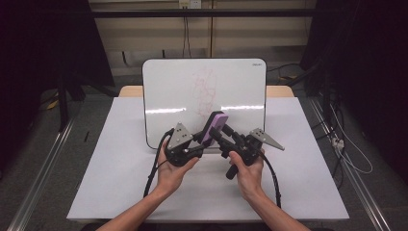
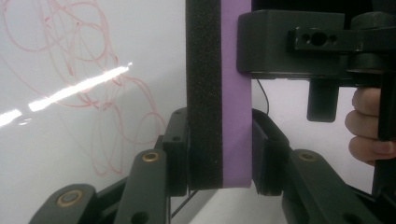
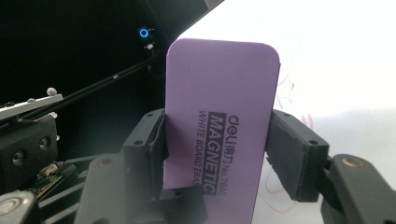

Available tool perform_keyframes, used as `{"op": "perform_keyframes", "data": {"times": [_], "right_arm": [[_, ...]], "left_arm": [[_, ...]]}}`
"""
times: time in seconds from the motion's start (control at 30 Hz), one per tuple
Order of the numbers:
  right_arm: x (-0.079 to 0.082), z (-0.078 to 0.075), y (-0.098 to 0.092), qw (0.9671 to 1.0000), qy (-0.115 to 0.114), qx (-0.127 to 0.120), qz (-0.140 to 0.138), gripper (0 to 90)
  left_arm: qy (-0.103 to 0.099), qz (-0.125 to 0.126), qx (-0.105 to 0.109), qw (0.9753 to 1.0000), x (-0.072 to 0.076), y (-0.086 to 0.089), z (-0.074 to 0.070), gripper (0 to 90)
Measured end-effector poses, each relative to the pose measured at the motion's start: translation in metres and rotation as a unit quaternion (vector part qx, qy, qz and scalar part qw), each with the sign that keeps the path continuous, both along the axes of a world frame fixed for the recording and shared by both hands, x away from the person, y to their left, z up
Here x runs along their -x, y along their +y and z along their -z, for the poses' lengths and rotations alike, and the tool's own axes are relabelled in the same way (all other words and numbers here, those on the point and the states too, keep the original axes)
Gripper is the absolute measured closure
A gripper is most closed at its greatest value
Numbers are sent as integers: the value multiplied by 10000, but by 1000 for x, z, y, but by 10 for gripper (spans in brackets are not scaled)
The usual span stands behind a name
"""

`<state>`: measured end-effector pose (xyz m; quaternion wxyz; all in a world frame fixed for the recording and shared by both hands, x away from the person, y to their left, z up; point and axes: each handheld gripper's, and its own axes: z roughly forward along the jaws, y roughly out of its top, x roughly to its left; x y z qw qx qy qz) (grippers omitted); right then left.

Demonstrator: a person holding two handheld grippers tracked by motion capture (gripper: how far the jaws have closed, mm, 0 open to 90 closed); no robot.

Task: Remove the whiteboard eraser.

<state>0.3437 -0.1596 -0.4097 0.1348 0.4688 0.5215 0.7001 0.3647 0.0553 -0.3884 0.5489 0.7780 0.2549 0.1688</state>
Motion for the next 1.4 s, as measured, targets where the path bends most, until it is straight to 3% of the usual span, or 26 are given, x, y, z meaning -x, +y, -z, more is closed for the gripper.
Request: {"op": "perform_keyframes", "data": {"times": [0.27, 0.43, 0.6, 0.77, 0.9, 1.07, 1.27, 1.4], "right_arm": [[1, -1, 3, 9997, -72, 238, 4, 412], [2, -2, 3, 9993, -128, 341, 16, 413], [-1, -4, -2, 9989, -167, 433, 106, 413], [-4, -5, -7, 9979, -200, 586, 190, 413], [-4, -6, -11, 9969, -221, 723, 228, 413], [-2, -5, -14, 9923, -307, 1165, 288, 413], [0, -4, -22, 9887, -306, 1421, 368, 413], [5, -4, -26, 9844, -381, 1670, 403, 413]], "left_arm": [[97, 50, -10, 9999, -2, 1, 3, 624], [122, 55, -55, 9999, -2, 0, 6, 543], [110, 27, -150, 9998, 0, 0, 7, 409], [112, -108, -199, 9997, -1, 3, 6, 219], [150, -181, -332, 9992, -3, 9, 6, 139], [215, -290, -399, 9986, -3, 24, 5, 96], [230, -409, -448, 9979, -2, 40, 7, 50], [290, -511, -501, 9970, 1, 51, 10, 45]]}}
